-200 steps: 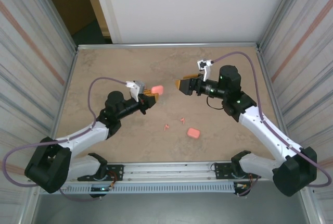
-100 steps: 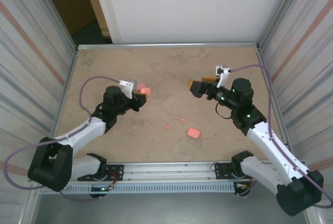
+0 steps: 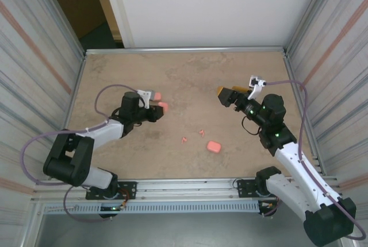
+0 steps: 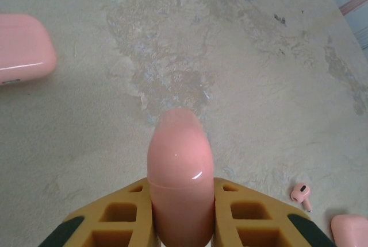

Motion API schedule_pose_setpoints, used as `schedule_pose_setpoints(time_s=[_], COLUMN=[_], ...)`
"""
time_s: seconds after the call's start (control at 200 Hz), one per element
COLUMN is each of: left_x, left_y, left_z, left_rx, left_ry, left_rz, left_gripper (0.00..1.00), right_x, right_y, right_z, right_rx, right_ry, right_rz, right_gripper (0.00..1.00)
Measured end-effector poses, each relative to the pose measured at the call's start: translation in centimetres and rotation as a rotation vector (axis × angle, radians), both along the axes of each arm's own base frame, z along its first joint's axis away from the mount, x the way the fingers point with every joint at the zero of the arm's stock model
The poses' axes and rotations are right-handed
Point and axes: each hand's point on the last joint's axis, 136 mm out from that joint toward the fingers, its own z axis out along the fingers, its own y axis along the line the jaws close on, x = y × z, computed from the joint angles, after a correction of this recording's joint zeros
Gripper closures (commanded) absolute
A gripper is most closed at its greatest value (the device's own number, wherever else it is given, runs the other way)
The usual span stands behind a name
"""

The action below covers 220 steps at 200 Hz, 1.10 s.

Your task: Insert the wireless bluetooth earbuds into the charging case

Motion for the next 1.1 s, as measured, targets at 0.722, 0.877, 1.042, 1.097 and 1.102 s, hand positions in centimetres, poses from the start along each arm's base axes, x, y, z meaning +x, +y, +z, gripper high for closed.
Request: schedule_pose_setpoints(time_s=[0.722, 0.877, 1.042, 1.097, 1.102], left_x=[1.3, 1.7, 1.7, 1.7, 1.7], left_y=[-1.8, -2.1, -2.0, -2.0, -2.0], left_z=[-5.1, -5.2, -5.2, -5.3, -5.3], left_rx=[-0.05, -0.06, -0.057, -0.054, -0.054], left_ry=[0.18, 0.181, 0.181, 0.179, 0.179], left_rz=[-0.008, -0.014, -0.012, -0.012, -0.012], left_gripper=[0.83, 0.71, 0.6, 0.58, 0.58], right_x=[0.4, 0.4, 0.5, 0.5, 0.5], right_y=[0.0, 0.0, -0.2, -0.2, -0.2], right_z=[-0.9, -1.7, -2.7, -2.9, -2.9], right_rx=[-0.005, -0.016, -0.04, -0.046, -0.047], right_ry=[0.035, 0.064, 0.106, 0.118, 0.119], right_rz=[-0.007, -0.008, -0.022, -0.023, -0.023], right_gripper=[0.0, 0.0, 0.0, 0.0, 0.0])
